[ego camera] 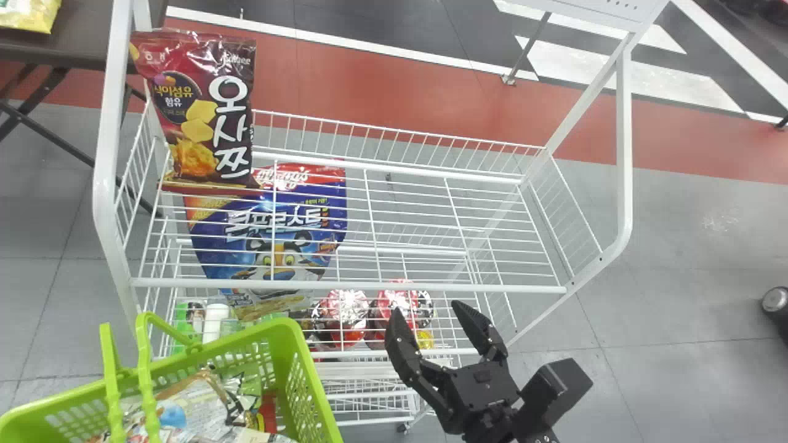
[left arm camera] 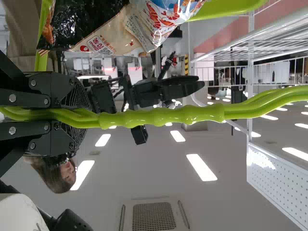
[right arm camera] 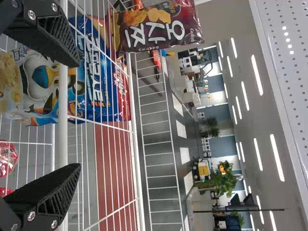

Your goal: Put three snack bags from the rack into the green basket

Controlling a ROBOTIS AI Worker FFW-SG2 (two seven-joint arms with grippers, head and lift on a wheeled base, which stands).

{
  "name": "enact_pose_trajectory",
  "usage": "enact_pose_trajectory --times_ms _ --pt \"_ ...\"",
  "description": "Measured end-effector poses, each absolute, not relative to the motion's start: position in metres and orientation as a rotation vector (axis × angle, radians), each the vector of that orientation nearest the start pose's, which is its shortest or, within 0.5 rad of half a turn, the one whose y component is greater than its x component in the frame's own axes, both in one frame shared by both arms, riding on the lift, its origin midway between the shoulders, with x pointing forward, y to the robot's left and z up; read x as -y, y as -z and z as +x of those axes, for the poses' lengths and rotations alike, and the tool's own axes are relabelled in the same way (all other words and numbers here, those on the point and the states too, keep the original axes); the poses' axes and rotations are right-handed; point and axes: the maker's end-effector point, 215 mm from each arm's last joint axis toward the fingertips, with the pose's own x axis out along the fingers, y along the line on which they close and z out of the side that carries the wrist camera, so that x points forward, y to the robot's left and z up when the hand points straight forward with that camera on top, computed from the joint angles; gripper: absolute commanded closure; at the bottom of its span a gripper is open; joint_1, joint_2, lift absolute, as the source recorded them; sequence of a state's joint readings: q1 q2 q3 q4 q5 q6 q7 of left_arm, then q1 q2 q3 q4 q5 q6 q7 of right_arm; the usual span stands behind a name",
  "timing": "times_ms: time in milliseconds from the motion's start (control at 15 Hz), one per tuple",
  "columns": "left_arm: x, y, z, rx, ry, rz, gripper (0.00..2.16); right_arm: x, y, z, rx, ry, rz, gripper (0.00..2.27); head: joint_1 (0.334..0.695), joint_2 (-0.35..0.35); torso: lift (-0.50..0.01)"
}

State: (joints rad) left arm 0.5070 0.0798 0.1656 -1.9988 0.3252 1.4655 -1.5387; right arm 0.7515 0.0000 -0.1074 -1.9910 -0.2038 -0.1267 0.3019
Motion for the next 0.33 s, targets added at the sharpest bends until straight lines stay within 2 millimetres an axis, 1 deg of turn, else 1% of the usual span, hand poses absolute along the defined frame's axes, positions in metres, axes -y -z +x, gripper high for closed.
enact_pose_trajectory --times_ms 333 --pt "-0.0678 0.3939 0.1702 -1.005 1.234 -1.334 2.15 0.2304 0.419 0.3429 -0.171 -0.168 0.161 0.07 0.695 -0.35 0.0"
